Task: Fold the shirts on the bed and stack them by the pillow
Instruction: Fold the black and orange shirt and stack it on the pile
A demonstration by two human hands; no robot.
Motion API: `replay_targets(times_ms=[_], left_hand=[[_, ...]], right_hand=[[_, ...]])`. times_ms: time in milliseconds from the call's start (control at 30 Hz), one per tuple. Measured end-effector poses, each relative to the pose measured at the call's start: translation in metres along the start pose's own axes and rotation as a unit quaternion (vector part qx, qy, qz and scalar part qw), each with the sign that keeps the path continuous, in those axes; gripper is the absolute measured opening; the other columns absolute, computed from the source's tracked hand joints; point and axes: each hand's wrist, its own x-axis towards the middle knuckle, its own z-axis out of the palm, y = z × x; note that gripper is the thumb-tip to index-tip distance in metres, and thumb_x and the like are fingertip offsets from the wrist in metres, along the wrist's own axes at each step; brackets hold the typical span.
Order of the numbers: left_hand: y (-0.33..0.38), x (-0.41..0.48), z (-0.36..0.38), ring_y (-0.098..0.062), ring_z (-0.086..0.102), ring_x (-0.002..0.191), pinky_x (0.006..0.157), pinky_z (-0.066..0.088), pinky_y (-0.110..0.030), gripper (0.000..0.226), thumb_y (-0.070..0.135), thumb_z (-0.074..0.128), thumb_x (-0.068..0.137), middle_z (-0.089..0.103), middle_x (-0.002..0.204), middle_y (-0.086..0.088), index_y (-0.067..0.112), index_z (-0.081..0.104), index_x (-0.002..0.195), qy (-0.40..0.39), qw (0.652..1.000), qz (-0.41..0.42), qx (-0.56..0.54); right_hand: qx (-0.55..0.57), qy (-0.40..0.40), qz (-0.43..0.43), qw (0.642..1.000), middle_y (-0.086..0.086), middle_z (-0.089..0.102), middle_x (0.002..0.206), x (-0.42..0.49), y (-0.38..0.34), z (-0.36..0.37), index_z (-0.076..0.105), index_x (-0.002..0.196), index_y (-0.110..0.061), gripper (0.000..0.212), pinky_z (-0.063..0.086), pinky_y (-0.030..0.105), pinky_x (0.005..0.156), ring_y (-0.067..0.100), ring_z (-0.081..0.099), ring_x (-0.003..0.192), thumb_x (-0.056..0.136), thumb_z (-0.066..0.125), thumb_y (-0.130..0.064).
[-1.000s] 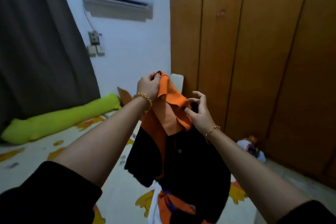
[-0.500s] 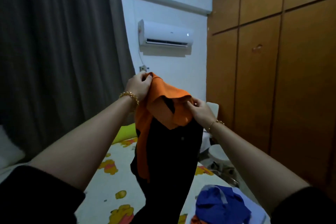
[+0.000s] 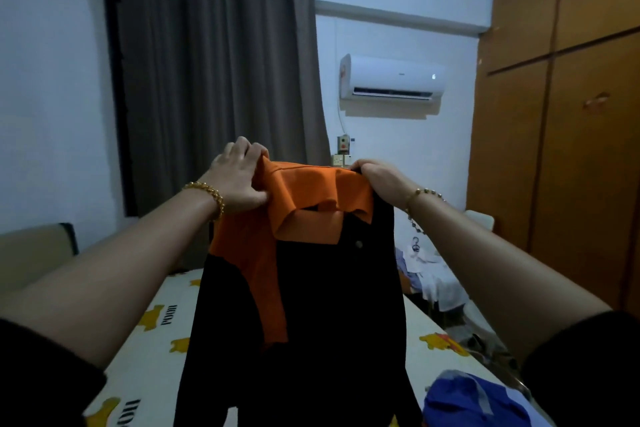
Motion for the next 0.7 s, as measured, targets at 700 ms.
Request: replay_targets(times_ms=[700], left_hand=[[-0.193,-0.076,-0.032,-0.017,0.050,0.083,0.061,0.040,-0.024,0.044,-0.013,0.036,0.086,0.052,0.106,-0.007,0.018,0.055,0.112,-0.088,0.972,-0.169,-0.135]], right_hand=[[-0.075,-0.025,-0.040,0.996,-0.003,0.059,0.095,0.057,-0.055,0.133,0.058,0.084,-0.030,0.008,0.050,0.032,0.082,0.015,0.055,0.092,0.086,0.065,-0.033]])
